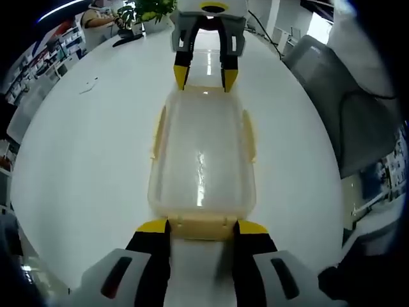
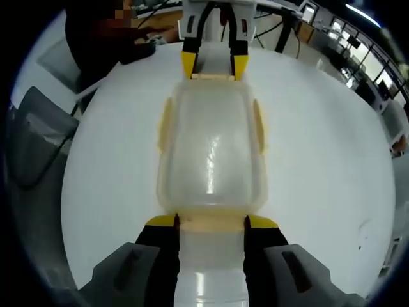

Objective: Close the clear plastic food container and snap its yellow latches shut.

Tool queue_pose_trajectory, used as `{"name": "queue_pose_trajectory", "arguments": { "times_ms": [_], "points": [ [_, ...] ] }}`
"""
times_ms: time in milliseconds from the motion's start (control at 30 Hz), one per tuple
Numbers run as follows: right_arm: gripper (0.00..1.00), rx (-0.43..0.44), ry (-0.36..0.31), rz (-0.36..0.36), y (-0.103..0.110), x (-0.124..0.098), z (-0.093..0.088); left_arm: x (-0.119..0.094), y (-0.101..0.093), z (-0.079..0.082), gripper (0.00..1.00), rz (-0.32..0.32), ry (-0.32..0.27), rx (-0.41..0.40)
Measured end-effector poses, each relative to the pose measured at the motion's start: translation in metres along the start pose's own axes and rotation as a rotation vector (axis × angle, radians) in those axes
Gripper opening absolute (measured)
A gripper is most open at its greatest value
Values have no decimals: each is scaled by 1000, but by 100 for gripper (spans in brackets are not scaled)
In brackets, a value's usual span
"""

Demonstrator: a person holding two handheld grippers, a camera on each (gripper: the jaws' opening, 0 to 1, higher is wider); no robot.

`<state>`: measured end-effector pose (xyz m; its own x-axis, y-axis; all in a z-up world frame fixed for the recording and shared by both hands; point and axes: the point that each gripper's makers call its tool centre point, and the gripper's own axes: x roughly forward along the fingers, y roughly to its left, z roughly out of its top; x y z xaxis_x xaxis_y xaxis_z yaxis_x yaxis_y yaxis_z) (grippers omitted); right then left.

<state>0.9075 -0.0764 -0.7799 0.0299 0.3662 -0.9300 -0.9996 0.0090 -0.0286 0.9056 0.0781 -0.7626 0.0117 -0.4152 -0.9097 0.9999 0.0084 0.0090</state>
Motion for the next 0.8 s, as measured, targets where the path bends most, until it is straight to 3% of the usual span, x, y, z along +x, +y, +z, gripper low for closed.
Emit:
{"name": "queue_pose_trajectory", "arguments": {
  "times_ms": [400,700,800],
  "points": [
    [35,-41,-30,-7,7,-38,19,-47,-13,19,31,37,38,-5],
    [35,-35,-45,17,21,-80,8,-63,-22,53,31,60,38,2],
    [35,-38,-33,10,24,-89,-3,-66,-23,67,31,59,18,-8]
  ]
}}
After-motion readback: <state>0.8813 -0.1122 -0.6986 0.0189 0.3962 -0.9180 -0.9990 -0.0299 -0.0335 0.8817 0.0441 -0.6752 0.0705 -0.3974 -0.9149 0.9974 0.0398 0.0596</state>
